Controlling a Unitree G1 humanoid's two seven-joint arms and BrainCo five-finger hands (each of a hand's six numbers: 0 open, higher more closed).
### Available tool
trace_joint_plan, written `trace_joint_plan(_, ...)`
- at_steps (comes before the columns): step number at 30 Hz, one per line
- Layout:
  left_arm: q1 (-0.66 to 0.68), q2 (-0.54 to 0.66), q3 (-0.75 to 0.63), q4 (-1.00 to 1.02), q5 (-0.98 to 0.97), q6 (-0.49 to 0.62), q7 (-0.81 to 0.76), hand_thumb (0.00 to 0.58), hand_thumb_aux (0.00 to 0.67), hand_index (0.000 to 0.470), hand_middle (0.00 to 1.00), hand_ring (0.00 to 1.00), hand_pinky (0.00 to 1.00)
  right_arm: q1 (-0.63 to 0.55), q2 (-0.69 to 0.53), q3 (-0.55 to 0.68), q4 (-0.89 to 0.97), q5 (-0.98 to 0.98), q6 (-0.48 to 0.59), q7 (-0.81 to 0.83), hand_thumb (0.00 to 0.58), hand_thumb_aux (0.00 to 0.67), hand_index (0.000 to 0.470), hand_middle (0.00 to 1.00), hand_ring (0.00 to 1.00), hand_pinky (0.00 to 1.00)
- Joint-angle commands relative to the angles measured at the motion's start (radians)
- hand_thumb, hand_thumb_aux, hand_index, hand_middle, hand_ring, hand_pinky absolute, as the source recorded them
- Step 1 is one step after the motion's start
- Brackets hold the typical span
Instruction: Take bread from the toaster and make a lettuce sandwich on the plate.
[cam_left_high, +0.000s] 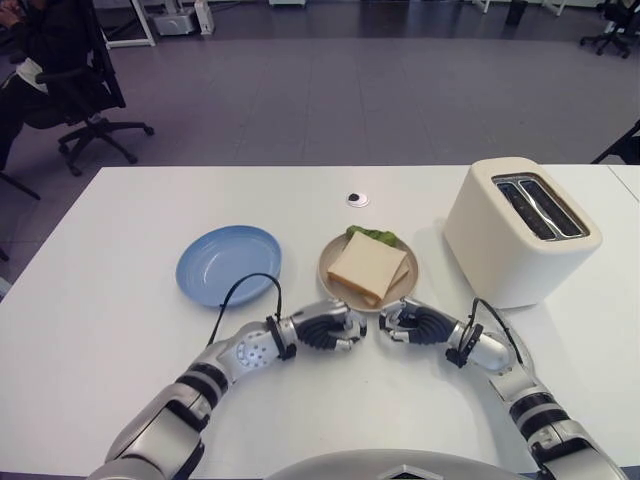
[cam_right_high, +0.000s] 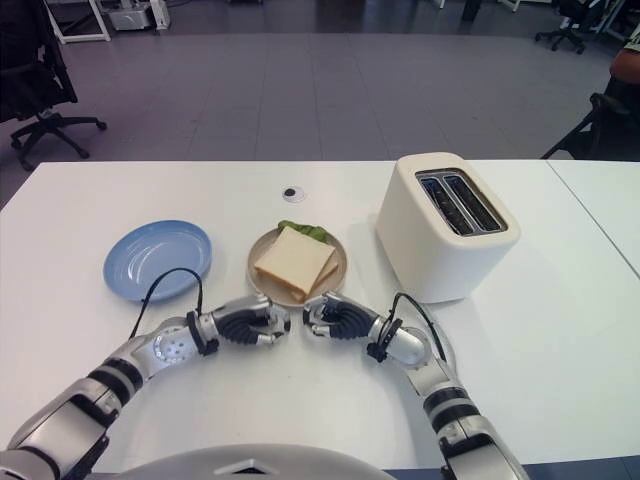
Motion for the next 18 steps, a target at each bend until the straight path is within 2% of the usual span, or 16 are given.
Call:
trace_joint_plan(1, -0.028, -0.001, 0.020, 0.156, 0.180, 0.157, 0.307, 0.441, 0.342, 0.240, 1.00, 1.00, 1.00, -0.052, 0.028, -0.041, 0.094, -0.063, -0.007, -0.140, 0.580, 0.670, 0.470, 0.95, 0.95, 0.95)
trace_joint_plan(2, -0.037, -0.004, 0.035, 0.161, 0.190, 0.147, 0.373, 0.291, 0.197, 0.138, 1.00, 1.00, 1.00, -0.062, 0.035, -0.055, 0.099, -0.057, -0.023, -0.167, 0.580, 0.670, 0.470, 0.85, 0.85, 0.85)
trace_joint_plan(3, -0.043, -0.006, 0.053, 0.163, 0.192, 0.130, 0.428, 0.112, 0.068, 0.048, 1.00, 1.00, 1.00, -0.069, 0.040, -0.068, 0.101, -0.054, -0.038, -0.191, 0.580, 0.670, 0.470, 0.73, 0.73, 0.73)
trace_joint_plan(4, -0.042, -0.009, 0.084, 0.157, 0.171, 0.085, 0.466, 0.000, 0.000, 0.000, 0.98, 0.98, 0.98, -0.077, 0.048, -0.087, 0.098, -0.041, -0.057, -0.213, 0.580, 0.670, 0.470, 0.56, 0.56, 0.56)
trace_joint_plan(5, -0.037, -0.009, 0.112, 0.142, 0.147, 0.034, 0.495, 0.000, 0.000, 0.000, 0.91, 0.91, 0.91, -0.081, 0.055, -0.104, 0.091, -0.022, -0.077, -0.227, 0.578, 0.628, 0.441, 0.36, 0.36, 0.36)
trace_joint_plan(6, -0.030, -0.011, 0.142, 0.126, 0.119, -0.020, 0.514, 0.000, 0.000, 0.000, 0.76, 0.76, 0.76, -0.084, 0.061, -0.121, 0.078, -0.003, -0.099, -0.240, 0.493, 0.410, 0.288, 0.21, 0.21, 0.21)
trace_joint_plan(7, -0.021, -0.012, 0.169, 0.107, 0.089, -0.077, 0.517, 0.000, 0.000, 0.000, 0.57, 0.57, 0.57, -0.085, 0.066, -0.137, 0.062, 0.019, -0.120, -0.249, 0.392, 0.289, 0.203, 0.05, 0.05, 0.05)
trace_joint_plan(8, -0.009, -0.014, 0.194, 0.086, 0.054, -0.137, 0.508, 0.000, 0.000, 0.000, 0.42, 0.42, 0.42, -0.084, 0.071, -0.154, 0.043, 0.042, -0.142, -0.256, 0.000, 0.000, 0.000, 0.00, 0.00, 0.00)
trace_joint_plan(9, 0.004, -0.017, 0.220, 0.061, 0.009, -0.197, 0.492, 0.000, 0.000, 0.000, 0.30, 0.30, 0.30, -0.085, 0.077, -0.173, 0.022, 0.074, -0.165, -0.262, 0.000, 0.000, 0.000, 0.00, 0.00, 0.00)
trace_joint_plan(11, 0.029, -0.020, 0.264, 0.006, -0.087, -0.287, 0.453, 0.000, 0.000, 0.000, 0.23, 0.23, 0.23, -0.081, 0.088, -0.207, -0.032, 0.151, -0.203, -0.263, 0.000, 0.000, 0.000, 0.00, 0.00, 0.00)
trace_joint_plan(15, 0.093, -0.023, 0.297, -0.163, -0.331, -0.369, 0.330, 0.000, 0.000, 0.000, 0.16, 0.16, 0.16, -0.049, 0.099, -0.237, -0.189, 0.384, -0.188, -0.196, 0.000, 0.000, 0.000, 0.00, 0.00, 0.00)
trace_joint_plan(18, 0.136, -0.026, 0.303, -0.289, -0.446, -0.356, 0.236, 0.000, 0.000, 0.000, 0.11, 0.11, 0.11, -0.029, 0.103, -0.242, -0.257, 0.441, -0.158, -0.154, 0.000, 0.000, 0.000, 0.00, 0.00, 0.00)
